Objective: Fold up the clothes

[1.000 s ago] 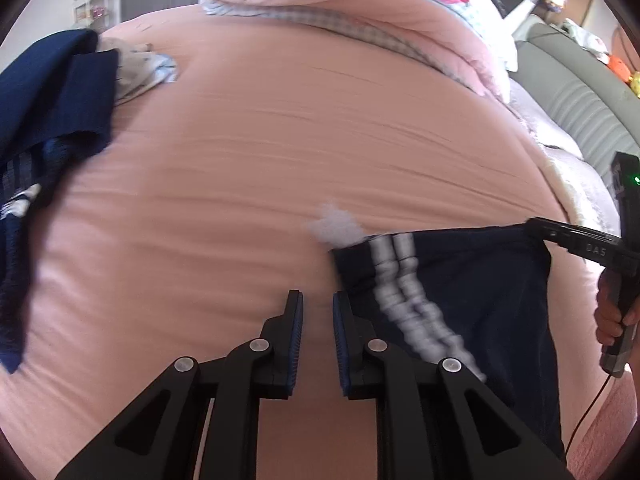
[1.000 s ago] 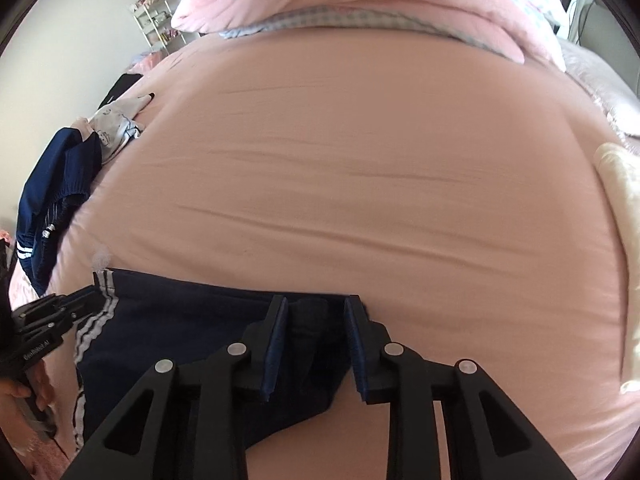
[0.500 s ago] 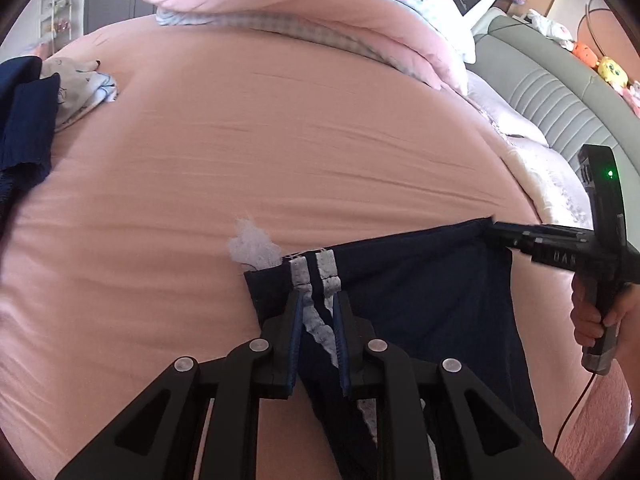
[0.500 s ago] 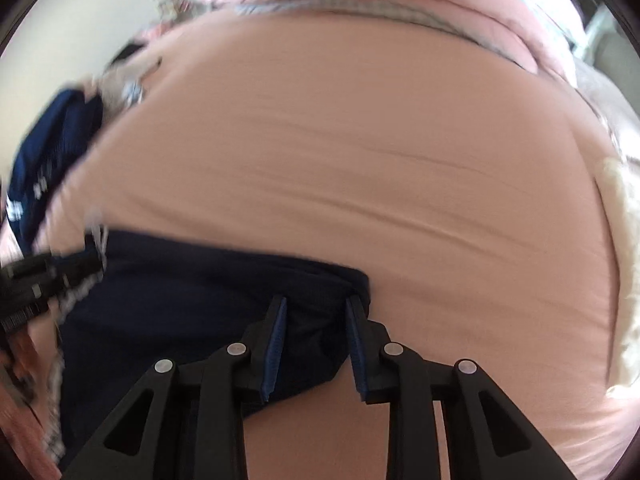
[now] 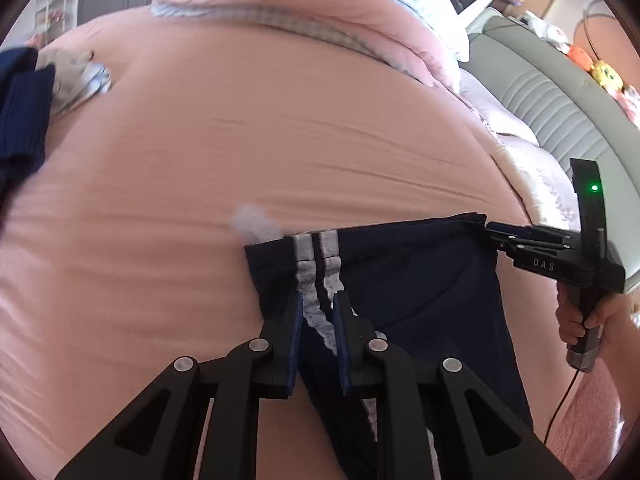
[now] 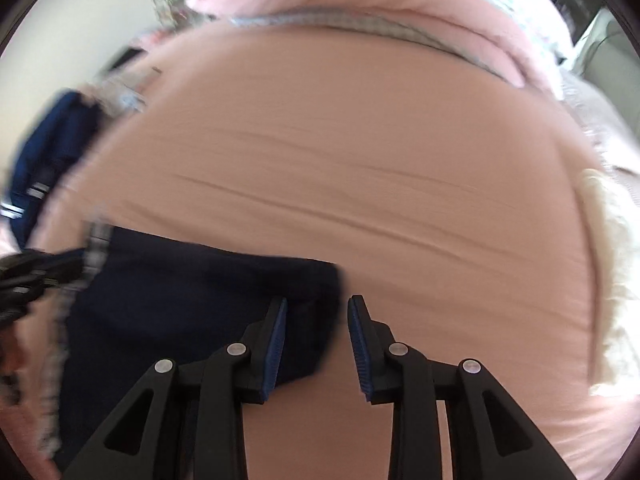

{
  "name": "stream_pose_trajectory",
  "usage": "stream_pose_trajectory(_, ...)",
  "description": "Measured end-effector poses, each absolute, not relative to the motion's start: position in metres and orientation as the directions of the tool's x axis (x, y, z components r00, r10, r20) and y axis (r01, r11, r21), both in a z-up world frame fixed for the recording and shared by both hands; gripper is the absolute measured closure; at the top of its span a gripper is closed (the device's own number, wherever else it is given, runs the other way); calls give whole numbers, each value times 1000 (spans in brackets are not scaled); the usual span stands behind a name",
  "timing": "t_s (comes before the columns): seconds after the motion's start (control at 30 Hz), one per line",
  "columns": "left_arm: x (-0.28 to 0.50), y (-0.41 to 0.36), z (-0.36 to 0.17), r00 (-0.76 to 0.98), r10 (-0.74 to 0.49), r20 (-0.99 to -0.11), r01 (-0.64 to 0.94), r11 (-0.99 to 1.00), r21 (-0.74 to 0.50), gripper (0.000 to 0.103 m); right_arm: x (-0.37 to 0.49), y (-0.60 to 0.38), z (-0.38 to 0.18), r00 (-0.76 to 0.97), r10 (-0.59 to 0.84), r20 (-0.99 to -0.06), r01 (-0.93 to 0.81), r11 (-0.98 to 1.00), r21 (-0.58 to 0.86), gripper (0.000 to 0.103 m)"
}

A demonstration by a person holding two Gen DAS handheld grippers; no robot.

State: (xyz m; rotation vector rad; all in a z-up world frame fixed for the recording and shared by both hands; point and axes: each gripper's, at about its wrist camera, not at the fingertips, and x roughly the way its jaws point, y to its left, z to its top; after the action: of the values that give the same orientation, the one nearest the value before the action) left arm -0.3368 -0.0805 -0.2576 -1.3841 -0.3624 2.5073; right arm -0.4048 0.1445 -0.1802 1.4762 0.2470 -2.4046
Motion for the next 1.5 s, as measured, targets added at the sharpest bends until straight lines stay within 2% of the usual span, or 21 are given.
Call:
stream_pose_trajectory(0.07,-328,-89,-248,-540,332,-773,-91,-936,-339,90,-410,168,-176,-423,-228,-877,256,-958,126,71)
stream_pose_trajectory(0.1,-323,-93,-243,-551,332,-766,-86,-935,-344,90,-409,174,-171,-446,-229,-865,236,-963,132,70)
stream_pose_trajectory(0.13,-317,-100,-242,-551,352,-757,-81,-925,-371,90,-405,176,-164,-470,-235,-851,253,-959,126,67)
stream_pose_trajectory(0.2,-301,-118,-246,-529,378,-760,-28,-902,-430,90,-393,179,-151,-496,-274,-824,309,-942,128,67)
stream_pose_trajectory(0.3,-287,-131,-254,-487,418,-767,29,-870,-493,90,-371,159,-144,-442,-359,-822,386,-903,187,67)
stream_pose_trajectory(0.53,-259,-98,-246,-440,429,-789,11,-876,-483,90,-300,106,-152,-274,-457,-846,486,-825,288,67)
stream_pose_trajectory(0.73,-211,-93,-254,-309,422,-853,147,-864,-481,90,-227,83,-164,-218,-434,-874,513,-813,275,67)
stream_pose_trajectory(0.9,-171,-92,-254,-307,488,-817,178,-814,-553,89,-197,107,-166,-242,-362,-900,464,-858,221,67)
stream_pose_trajectory(1.0,-157,-96,-252,-359,504,-786,215,-774,-595,82,-186,129,-156,-260,-345,-902,420,-881,216,67)
stream_pose_trajectory(1.07,-152,-99,-245,-406,510,-758,216,-752,-622,66,-180,134,-146,-286,-344,-894,422,-883,204,67)
stream_pose_trajectory(1.2,-144,-104,-245,-437,540,-720,191,-726,-660,63,-176,142,-134,-315,-347,-883,426,-883,195,67)
stream_pose_trajectory(1.3,-149,-89,-255,-394,555,-733,167,-741,-651,67,-178,145,-146,-291,-333,-897,412,-890,197,67)
stream_pose_trajectory(1.33,-151,-83,-257,-383,552,-741,156,-752,-641,85,-180,146,-152,-277,-318,-907,410,-892,188,67)
stream_pose_trajectory(1.37,-151,-78,-257,-378,549,-745,148,-759,-634,91,-180,149,-157,-274,-288,-918,399,-902,164,67)
stream_pose_trajectory(1.43,-153,-70,-256,-371,543,-753,134,-772,-622,93,-179,156,-164,-275,-242,-931,372,-919,129,67)
stream_pose_trajectory(1.5,-155,-68,-245,-392,543,-742,117,-771,-626,93,-176,164,-162,-279,-254,-926,354,-924,147,67)
